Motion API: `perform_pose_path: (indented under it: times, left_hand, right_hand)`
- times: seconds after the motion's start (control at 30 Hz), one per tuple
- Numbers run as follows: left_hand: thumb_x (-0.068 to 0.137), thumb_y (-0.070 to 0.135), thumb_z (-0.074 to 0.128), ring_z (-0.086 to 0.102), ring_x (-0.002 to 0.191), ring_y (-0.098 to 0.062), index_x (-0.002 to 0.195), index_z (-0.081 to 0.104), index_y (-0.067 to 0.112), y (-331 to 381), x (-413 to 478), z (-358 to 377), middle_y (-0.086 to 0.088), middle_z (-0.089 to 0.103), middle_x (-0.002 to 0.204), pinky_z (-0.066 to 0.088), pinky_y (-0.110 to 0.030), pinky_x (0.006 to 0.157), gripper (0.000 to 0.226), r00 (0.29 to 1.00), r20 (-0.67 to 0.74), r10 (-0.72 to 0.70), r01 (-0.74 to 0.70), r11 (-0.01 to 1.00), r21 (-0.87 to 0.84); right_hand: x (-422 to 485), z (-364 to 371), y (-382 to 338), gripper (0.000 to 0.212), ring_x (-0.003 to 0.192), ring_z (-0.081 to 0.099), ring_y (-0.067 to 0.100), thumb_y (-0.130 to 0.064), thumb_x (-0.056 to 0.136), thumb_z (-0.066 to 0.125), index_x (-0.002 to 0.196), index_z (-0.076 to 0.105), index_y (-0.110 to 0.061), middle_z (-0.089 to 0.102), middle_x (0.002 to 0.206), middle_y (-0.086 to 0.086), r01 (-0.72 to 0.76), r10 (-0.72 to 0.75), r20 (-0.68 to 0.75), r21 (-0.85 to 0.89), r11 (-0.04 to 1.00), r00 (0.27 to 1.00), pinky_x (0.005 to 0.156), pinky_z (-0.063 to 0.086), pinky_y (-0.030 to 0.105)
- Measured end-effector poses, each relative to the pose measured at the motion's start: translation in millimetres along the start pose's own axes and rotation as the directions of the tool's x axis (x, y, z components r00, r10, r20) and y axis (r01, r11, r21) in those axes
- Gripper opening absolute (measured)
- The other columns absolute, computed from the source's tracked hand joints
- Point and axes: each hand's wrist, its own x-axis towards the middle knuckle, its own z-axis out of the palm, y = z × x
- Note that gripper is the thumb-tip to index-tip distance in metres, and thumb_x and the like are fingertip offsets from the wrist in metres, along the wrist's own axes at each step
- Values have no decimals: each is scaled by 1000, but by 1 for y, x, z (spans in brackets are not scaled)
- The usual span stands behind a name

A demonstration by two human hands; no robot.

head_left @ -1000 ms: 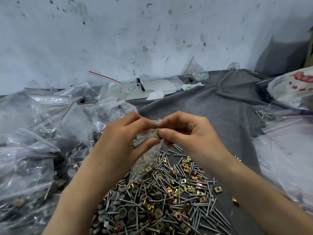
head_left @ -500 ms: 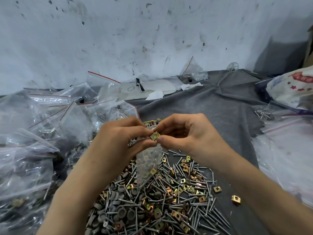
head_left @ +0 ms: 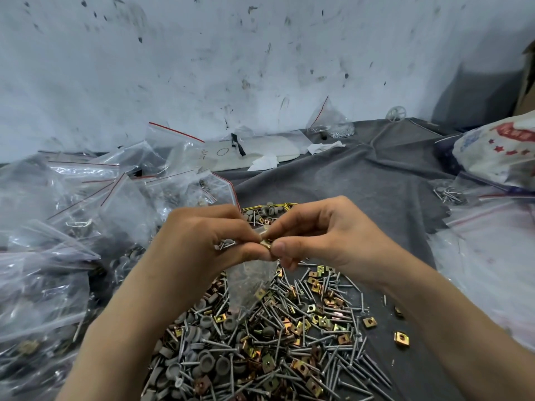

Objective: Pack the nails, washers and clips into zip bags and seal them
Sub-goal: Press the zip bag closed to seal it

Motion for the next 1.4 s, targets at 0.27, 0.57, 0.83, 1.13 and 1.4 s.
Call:
perform_pose_path:
  times: [0.27,0.57,0.83,1.13,1.4]
  left_hand:
    - [73,51,64,63,73,1,83,77,22,-1,0,-1,12,69,79,44,-8,67,34,999,-5,-39,38,995,-93]
    - [75,42,64,65,78,4,92,69,32,1,0,-2,17,68,86,50,-19,72,20,994,-68,-84,71,982,-176]
    - [80,40,63,66,78,-1,90,74,25,6,-1,-3,16,69,84,52,-28,69,21,992,-66,-104,92,983,-160]
    - [71,33,67,67,73,-6,76,71,23,11,-2,3,12,69,74,52,-21,67,12,955,-47,-294,264,909,-324]
    - [67,25,66,68,74,-23,79,73,25,1,-4,-4,-1,72,72,54,-32,71,13,901,-97,-423,324,805,-498]
  right_hand:
    - [-4,0,-1,20,60,65,11,-6,69,73,88,69,-5,71,68,6,88,-93,-53,-84,993,994,58,52,18]
    - [-7,3,1,25,70,68,14,3,79,70,93,68,-18,73,84,7,253,-279,-64,-265,931,958,70,55,20]
    - [-8,1,5,26,79,70,22,-5,74,76,90,68,-23,74,87,7,307,-334,-28,-327,894,942,73,54,21]
    - [-8,7,6,17,69,66,9,-19,87,63,92,70,-4,72,76,3,465,-671,184,-844,267,718,59,49,22]
    - [-12,1,10,8,63,68,17,-5,85,67,86,68,3,70,71,7,489,-791,132,-841,230,598,56,54,30]
